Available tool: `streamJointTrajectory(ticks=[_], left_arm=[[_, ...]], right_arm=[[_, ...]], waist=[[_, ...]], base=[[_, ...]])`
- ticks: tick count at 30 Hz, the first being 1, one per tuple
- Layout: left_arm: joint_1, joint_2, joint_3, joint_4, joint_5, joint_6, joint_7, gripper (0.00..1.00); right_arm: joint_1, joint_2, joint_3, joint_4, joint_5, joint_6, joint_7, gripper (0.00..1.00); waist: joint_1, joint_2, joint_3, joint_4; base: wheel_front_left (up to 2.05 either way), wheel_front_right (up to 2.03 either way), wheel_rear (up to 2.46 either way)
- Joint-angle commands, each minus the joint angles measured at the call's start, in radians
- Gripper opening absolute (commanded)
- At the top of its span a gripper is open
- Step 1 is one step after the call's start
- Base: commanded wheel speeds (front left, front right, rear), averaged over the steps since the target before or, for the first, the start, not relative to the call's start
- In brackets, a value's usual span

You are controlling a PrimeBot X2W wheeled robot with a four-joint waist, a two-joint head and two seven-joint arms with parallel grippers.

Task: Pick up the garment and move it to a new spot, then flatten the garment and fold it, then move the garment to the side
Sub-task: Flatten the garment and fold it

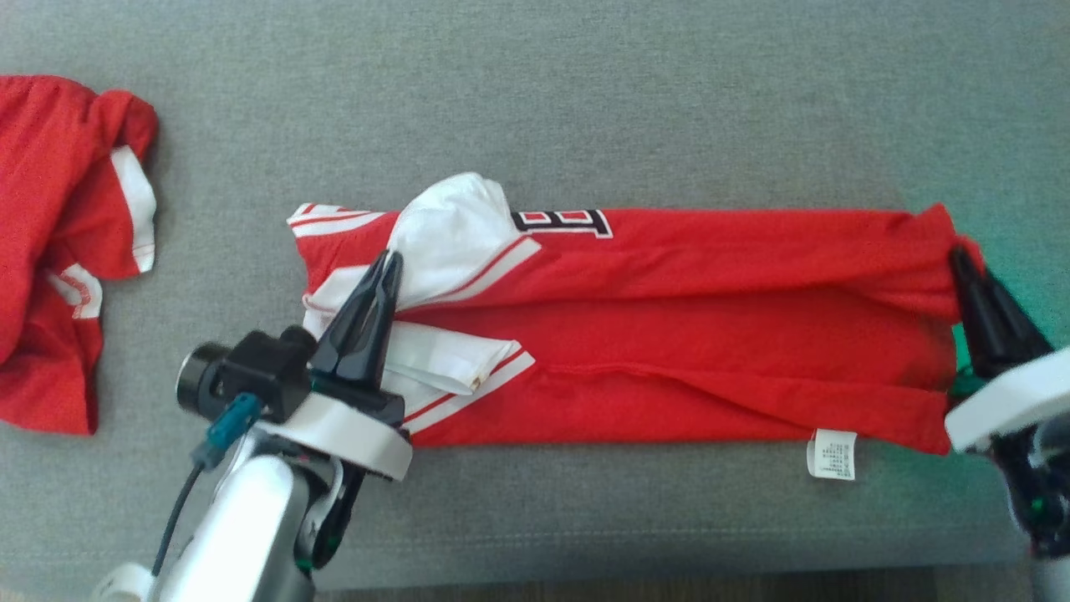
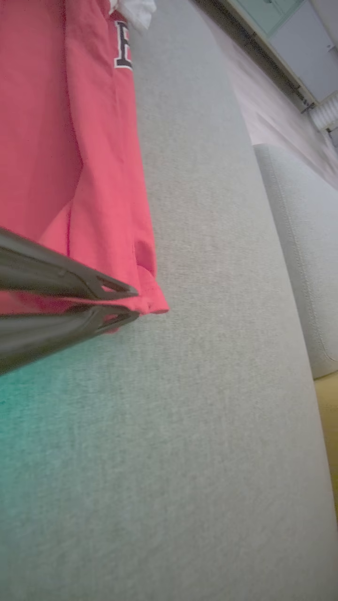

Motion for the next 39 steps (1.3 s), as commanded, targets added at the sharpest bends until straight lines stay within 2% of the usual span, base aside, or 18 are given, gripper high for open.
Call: streamJointTrajectory(ticks=[1,3,4,6,7,8,13,17,24,25,31,39], left_arm=[[0.003,0.017,0.044,-0.032,-0.009,-0.005,-0.005,0.0],[0.023,0.019,0.045,-0.02,-0.02,-0.01,-0.005,0.0],[0.031,0.018,0.046,-0.012,-0.03,-0.014,-0.004,0.0],[0.045,0.019,0.049,0.006,-0.05,-0.019,0.007,0.42],[0.052,0.02,0.053,0.012,-0.059,-0.02,0.008,0.81],[0.059,0.023,0.055,0.018,-0.064,-0.02,0.012,1.0],[0.093,0.038,0.061,0.034,-0.073,-0.01,0.022,1.0],[0.109,0.042,0.076,0.02,-0.076,0.011,0.016,1.0],[0.13,0.041,0.136,-0.071,-0.09,0.076,0.008,1.0],[0.135,0.043,0.153,-0.105,-0.092,0.098,0.01,1.0],[0.15,0.062,0.194,-0.219,-0.083,0.164,0.05,1.0],[0.194,0.086,0.211,-0.293,-0.082,0.194,0.094,1.0]], right_arm=[[0.027,-0.01,0.007,-0.045,-0.014,-0.001,0.007,0.07],[0.062,0.003,-0.003,-0.066,-0.029,-0.001,0.022,0.56],[0.079,0.005,-0.006,-0.075,-0.045,-0.001,0.032,1.0],[0.11,0.016,-0.014,-0.097,-0.065,-0.001,0.04,1.0],[0.127,0.02,-0.018,-0.109,-0.077,-0.001,0.044,1.0],[0.143,0.029,-0.024,-0.123,-0.085,-0.001,0.045,1.0],[0.216,0.074,-0.052,-0.195,-0.118,-0.001,0.05,1.0],[0.236,0.116,-0.082,-0.271,-0.15,-0.001,0.001,1.0],[0.21,0.155,-0.09,-0.375,-0.25,-0.001,-0.06,1.0],[0.199,0.156,-0.079,-0.392,-0.27,-0.001,-0.069,1.0],[0.182,0.163,-0.044,-0.406,-0.307,-0.001,-0.068,1.0],[0.201,0.168,-0.019,-0.398,-0.319,-0.001,-0.063,1.0]], waist=[[0.0,0.0,-0.001,0.001],[0.0,0.0,-0.005,0.002],[0.0,0.0,-0.007,0.002],[0.0,0.0,-0.012,0.003],[0.0,0.0,-0.015,0.003],[0.0,0.0,-0.018,0.003],[0.0,0.0,-0.034,0.005],[0.0,0.0,-0.052,0.009],[0.0,0.0,-0.104,0.011],[0.0,0.0,-0.122,0.009],[0.0,0.0,-0.165,0.007],[0.0,0.0,-0.188,0.001]], base=[[0.0,0.0,0.0],[0.0,0.0,0.0],[0.0,0.0,0.0],[0.0,0.0,0.0],[0.0,0.0,0.0],[0.0,0.0,0.0],[0.0,0.0,0.0],[0.0,0.0,0.0],[0.0,0.0,0.0],[0.0,0.0,0.0],[0.0,0.0,0.0],[0.0,0.0,0.0]])
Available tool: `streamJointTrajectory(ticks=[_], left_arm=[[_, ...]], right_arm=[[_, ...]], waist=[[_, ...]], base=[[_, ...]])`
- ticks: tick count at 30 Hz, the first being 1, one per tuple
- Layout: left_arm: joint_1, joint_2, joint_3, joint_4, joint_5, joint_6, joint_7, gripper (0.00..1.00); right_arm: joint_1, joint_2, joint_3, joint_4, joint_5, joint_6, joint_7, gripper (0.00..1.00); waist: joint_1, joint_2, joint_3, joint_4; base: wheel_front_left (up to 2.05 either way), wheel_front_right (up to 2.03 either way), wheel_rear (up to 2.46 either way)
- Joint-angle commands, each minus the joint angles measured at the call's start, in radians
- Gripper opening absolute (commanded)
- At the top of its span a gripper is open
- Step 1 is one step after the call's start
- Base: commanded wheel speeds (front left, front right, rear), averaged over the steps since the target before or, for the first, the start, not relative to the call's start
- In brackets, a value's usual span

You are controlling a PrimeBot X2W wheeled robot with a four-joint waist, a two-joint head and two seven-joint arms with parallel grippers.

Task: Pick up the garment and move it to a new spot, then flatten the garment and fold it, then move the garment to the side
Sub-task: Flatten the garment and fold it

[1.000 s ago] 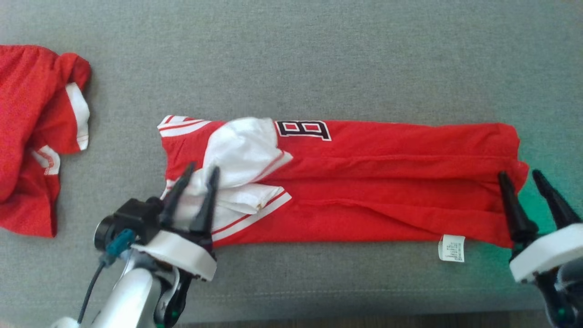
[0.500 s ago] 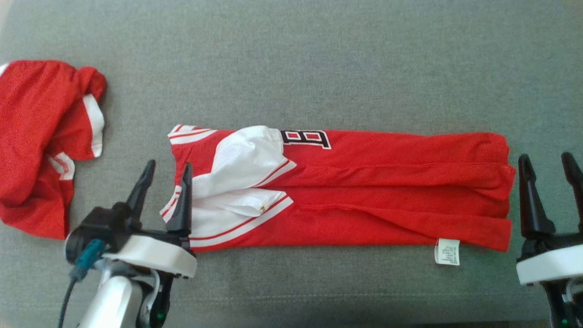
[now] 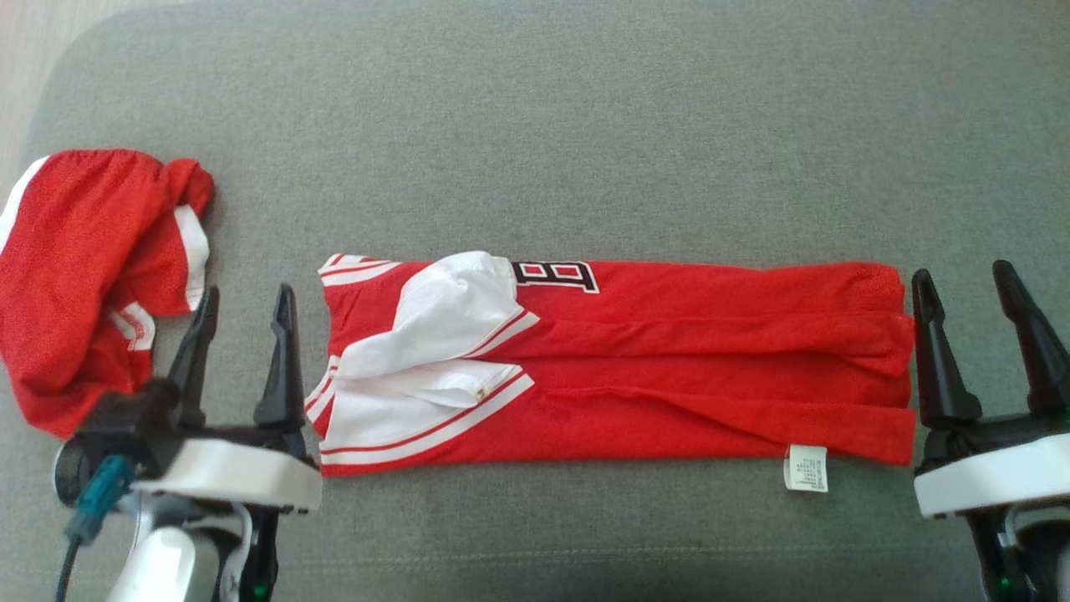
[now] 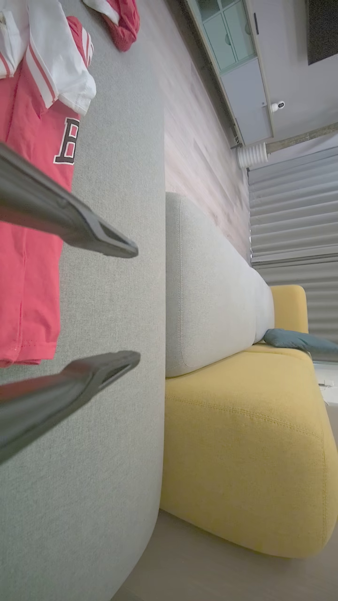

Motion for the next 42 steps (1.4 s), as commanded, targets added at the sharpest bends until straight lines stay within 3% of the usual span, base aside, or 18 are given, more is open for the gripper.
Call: streamJointTrajectory(ticks=[1,14,24,33,42], left_arm=[[-0.02,0.025,0.043,-0.04,0.002,0.008,0.005,1.0],[-0.013,0.036,0.023,-0.053,0.012,0.013,0.02,1.0],[-0.054,0.029,0.0,-0.047,0.019,0.007,0.009,1.0],[-0.131,0.023,-0.023,-0.012,0.028,-0.016,-0.021,1.0],[-0.16,0.017,-0.034,0.02,0.03,-0.024,-0.043,1.0]], right_arm=[[-0.006,-0.01,0.021,-0.032,-0.008,-0.001,0.0,1.0],[-0.004,-0.004,0.017,-0.009,0.01,-0.001,0.008,1.0],[-0.084,-0.06,-0.061,0.181,0.086,-0.001,0.051,1.0],[-0.165,-0.075,-0.08,0.314,0.106,-0.001,0.16,1.0],[-0.115,-0.031,-0.088,0.288,0.13,-0.001,0.29,1.0]], waist=[[0.0001,-0.0001,0.001,-0.001],[0.0001,-0.0001,0.003,0.003],[0.0001,-0.0001,0.085,0.011],[0.0001,-0.0001,0.162,0.031],[0.0001,-0.0001,0.174,0.035]], base=[[0.0,0.0,0.0],[0.0,0.0,0.0],[0.0,0.0,0.0],[0.0,0.0,0.0],[0.0,0.0,0.0]])
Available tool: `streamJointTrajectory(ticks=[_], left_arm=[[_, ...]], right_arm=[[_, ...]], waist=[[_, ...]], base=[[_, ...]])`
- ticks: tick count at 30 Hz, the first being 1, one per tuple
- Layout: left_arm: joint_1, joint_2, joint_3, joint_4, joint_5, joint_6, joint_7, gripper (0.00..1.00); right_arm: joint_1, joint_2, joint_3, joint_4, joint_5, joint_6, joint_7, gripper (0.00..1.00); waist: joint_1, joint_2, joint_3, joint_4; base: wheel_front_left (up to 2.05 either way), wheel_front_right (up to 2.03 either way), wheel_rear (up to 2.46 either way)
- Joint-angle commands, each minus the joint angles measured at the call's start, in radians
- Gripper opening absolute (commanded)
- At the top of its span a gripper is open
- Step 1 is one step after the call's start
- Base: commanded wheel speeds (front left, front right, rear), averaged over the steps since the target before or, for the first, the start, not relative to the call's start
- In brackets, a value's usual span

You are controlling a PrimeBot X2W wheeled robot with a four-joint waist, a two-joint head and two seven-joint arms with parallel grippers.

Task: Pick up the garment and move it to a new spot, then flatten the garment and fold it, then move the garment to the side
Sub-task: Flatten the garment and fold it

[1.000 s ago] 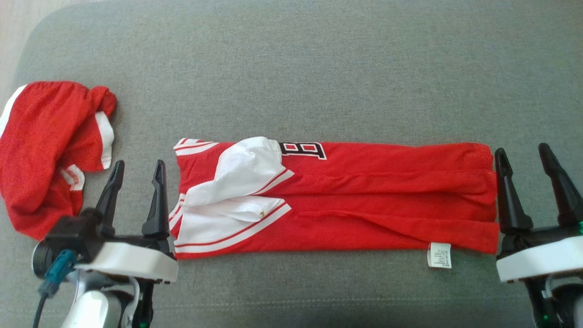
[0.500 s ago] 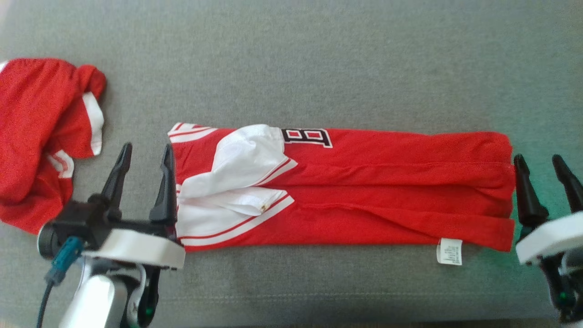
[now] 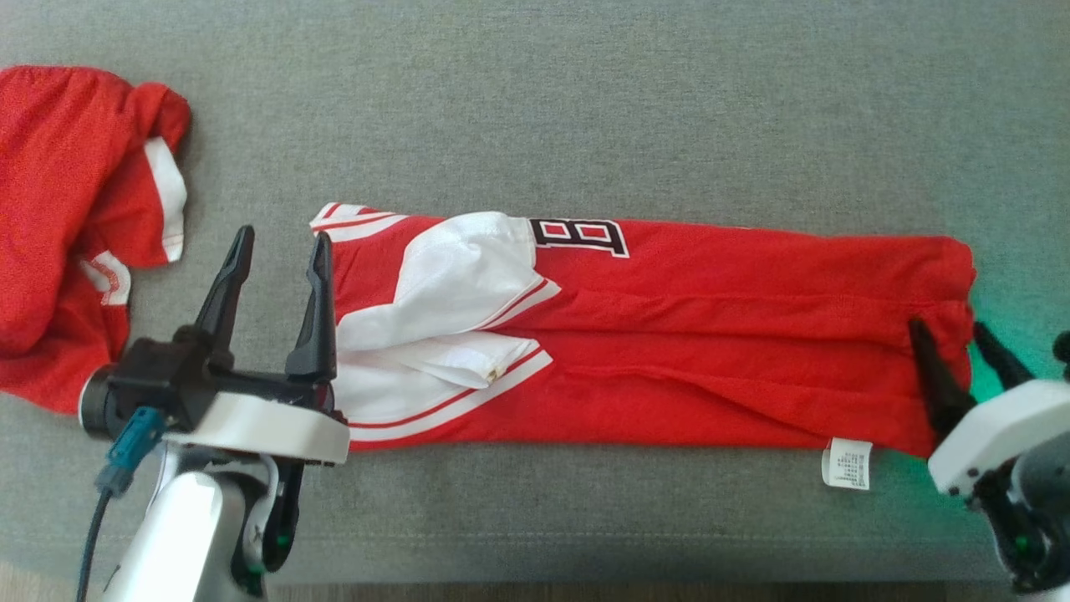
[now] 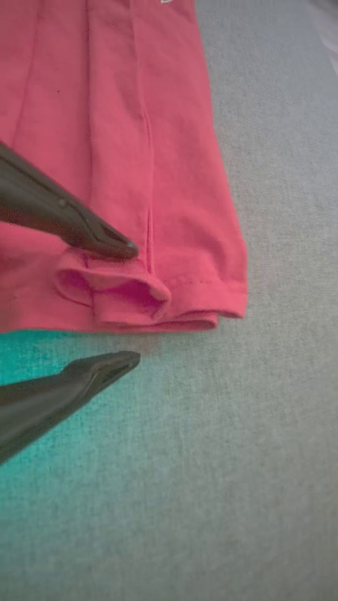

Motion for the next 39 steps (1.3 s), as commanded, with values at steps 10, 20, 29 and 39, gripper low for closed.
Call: streamJointTrajectory(ticks=[10,20,29,39], left_arm=[[-0.043,0.015,0.038,-0.01,0.007,-0.001,-0.026,1.0],[-0.053,0.015,0.029,-0.005,0.01,0.001,-0.034,1.0],[-0.059,0.016,0.028,-0.004,0.008,0.005,-0.04,1.0],[-0.05,0.016,0.028,0.004,0.001,0.009,-0.048,1.0]], right_arm=[[0.061,0.021,0.019,-0.118,0.019,-0.001,0.04,1.0],[0.038,0.021,0.014,-0.107,0.035,-0.001,0.018,1.0],[0.034,0.028,0.036,-0.085,0.055,-0.001,-0.015,0.0],[0.088,-0.001,-0.088,-0.149,0.073,-0.001,-0.092,0.0]], waist=[[0.0,0.0,0.008,-0.008],[0.0,0.0,0.014,-0.004],[0.0,0.0,0.027,0.005],[0.0,0.0,-0.002,-0.001]], base=[[0.0,0.0,0.0],[0.0,0.0,0.0],[0.0,0.0,0.0],[0.0,0.0,0.0]])
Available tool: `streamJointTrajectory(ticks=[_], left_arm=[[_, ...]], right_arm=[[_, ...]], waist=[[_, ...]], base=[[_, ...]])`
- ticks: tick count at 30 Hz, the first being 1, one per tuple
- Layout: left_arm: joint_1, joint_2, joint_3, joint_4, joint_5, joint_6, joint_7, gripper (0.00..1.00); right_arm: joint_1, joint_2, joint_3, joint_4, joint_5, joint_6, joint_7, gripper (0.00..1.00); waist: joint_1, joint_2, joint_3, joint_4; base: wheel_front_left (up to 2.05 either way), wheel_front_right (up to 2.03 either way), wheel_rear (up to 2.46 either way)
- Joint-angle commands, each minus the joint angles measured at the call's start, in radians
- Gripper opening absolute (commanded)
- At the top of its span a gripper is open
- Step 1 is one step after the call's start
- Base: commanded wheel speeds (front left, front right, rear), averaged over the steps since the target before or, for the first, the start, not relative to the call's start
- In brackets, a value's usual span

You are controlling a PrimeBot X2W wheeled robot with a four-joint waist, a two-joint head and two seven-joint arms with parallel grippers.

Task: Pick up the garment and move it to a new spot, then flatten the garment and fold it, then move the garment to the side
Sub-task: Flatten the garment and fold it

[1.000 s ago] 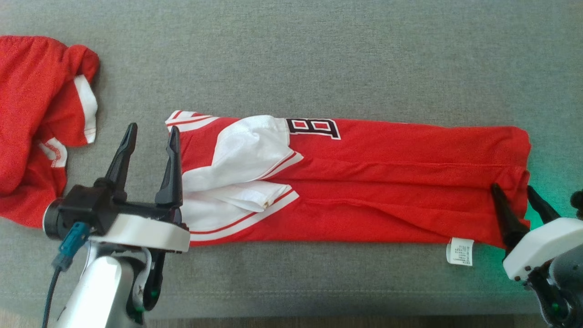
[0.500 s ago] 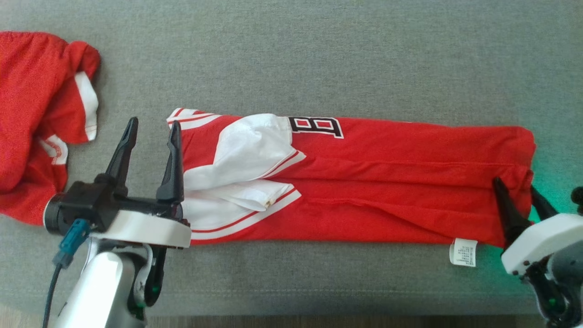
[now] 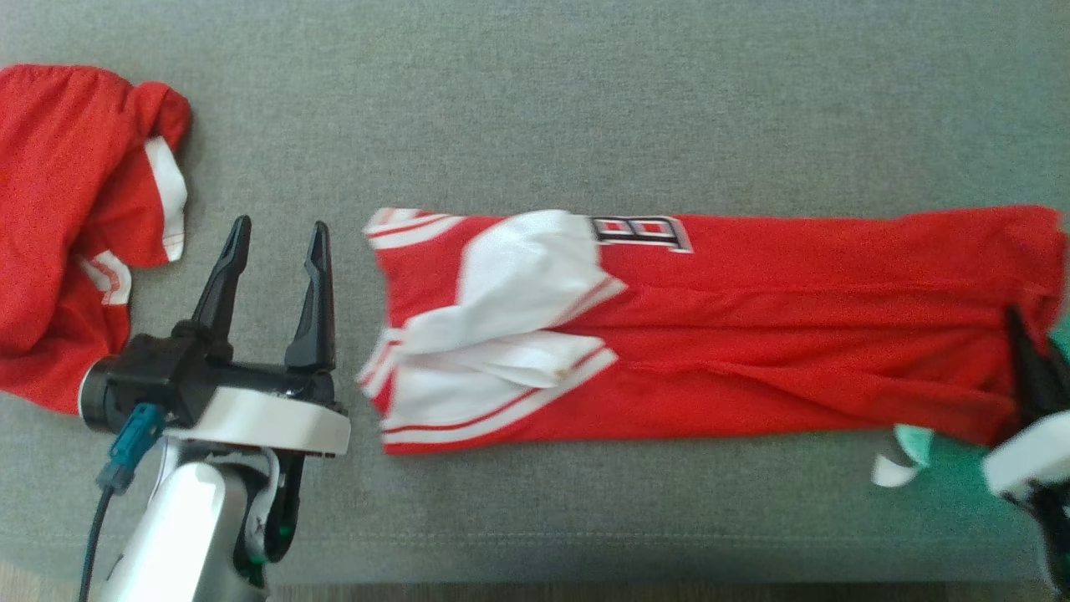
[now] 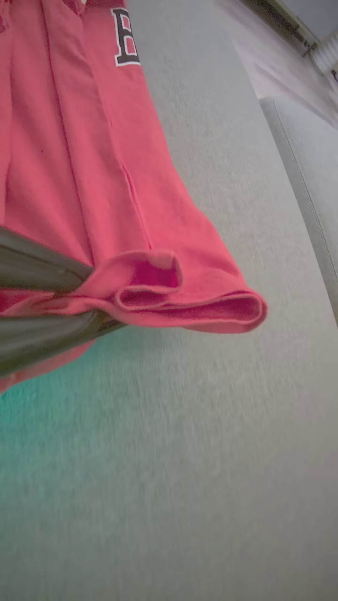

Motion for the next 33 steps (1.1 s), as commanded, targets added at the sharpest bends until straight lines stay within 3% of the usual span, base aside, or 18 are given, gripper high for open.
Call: streamJointTrajectory(ticks=[1,8,18,22,28,33], left_arm=[[-0.027,0.018,0.037,-0.027,0.001,0.006,-0.008,1.0],[-0.015,0.019,0.035,-0.023,-0.004,0.01,-0.01,1.0],[0.008,0.015,0.023,-0.02,-0.01,0.018,-0.008,1.0],[0.01,0.014,0.017,-0.022,-0.011,0.019,-0.005,1.0],[0.01,0.009,0.005,-0.022,-0.015,0.019,-0.003,1.0],[0.008,0.005,-0.002,-0.017,-0.018,0.017,-0.005,1.0]], right_arm=[[0.022,-0.024,0.006,-0.038,0.006,-0.001,-0.005,0.0],[0.04,-0.037,-0.015,-0.107,0.008,-0.001,0.038,0.0],[-0.04,0.046,0.213,-0.314,0.02,-0.001,0.192,0.0],[-0.094,0.057,0.331,-0.285,0.077,-0.001,0.178,0.0],[-0.146,0.058,0.5,-0.151,0.265,-0.001,0.03,0.0],[-0.185,0.058,0.67,-0.026,0.354,-0.001,-0.074,0.0]], waist=[[0.0,0.0,-0.002,-0.001],[0.0,0.0,-0.034,-0.005],[0.0,0.0,-0.091,-0.01],[0.0,0.0,-0.099,-0.008],[0.0,0.0,-0.106,0.012],[0.0,0.0,-0.101,0.029]], base=[[0.0,0.0,0.0],[0.0,0.0,0.0],[0.0,0.0,0.0],[0.0,0.0,0.0],[0.0,0.0,0.0],[0.0,0.0,0.0]])
